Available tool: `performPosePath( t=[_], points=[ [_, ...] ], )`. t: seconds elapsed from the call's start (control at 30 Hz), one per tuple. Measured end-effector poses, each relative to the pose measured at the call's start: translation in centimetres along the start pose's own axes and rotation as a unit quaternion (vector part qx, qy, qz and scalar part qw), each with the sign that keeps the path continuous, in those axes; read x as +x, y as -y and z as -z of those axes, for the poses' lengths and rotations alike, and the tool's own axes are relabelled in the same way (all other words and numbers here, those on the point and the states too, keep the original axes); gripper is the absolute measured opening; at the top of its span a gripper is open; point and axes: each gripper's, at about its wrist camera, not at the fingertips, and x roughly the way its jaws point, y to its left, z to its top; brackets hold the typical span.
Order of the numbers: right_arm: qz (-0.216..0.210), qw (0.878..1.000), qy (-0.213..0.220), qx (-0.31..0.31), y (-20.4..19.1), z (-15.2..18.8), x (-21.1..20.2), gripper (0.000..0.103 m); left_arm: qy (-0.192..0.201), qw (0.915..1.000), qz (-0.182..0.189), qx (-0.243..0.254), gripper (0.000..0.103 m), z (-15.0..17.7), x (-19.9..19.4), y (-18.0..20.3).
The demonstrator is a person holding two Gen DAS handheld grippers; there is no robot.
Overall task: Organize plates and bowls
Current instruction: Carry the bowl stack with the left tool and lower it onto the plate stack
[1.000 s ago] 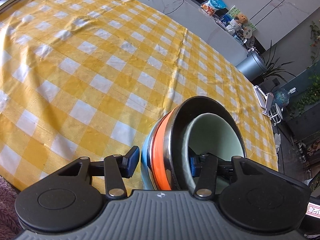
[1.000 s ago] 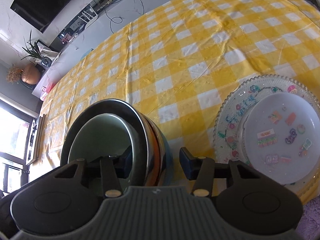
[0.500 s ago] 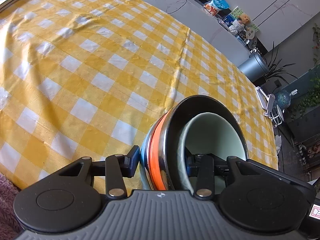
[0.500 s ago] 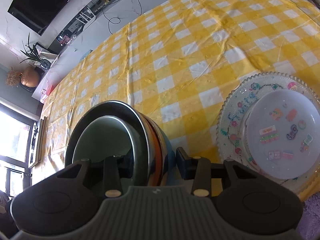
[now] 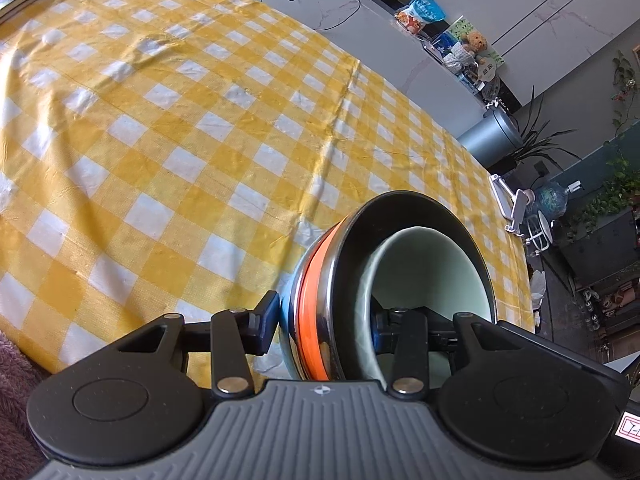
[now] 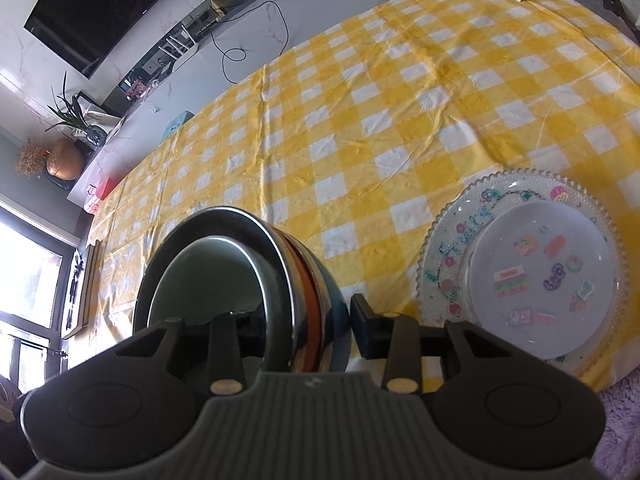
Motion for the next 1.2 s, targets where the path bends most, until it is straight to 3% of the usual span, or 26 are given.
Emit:
performPosePath(
  t=[0.3, 0.63, 0.87, 1.2],
  points=[
    [-0.006, 0.999, 0.033, 0.02, 4.8, -1.5, -5.2, 0.038, -0.017, 0.9991, 0.02, 0.033, 0.047, 1.8, 0.8, 6.3],
    [0.011, 0.996, 0.052, 0.07, 11.9, -2.9, -8.6, 0.038, -0.054, 0.995, 0.031, 0.079, 0.047, 4.5, 4.6, 12.4],
    [0.021, 0.995, 0.045, 0.086, 14.3, -3.4, -8.0, 0.038, -0.077, 0.9937, 0.024, 0.077, 0.047, 4.9, 6.9, 13.0],
    [0.013, 0.995, 0.034, 0.094, 14.5, -3.8, -6.7, 0.039, -0.076, 0.9945, 0.014, 0.07, 0.047, 4.3, 7.4, 12.7]
  ],
)
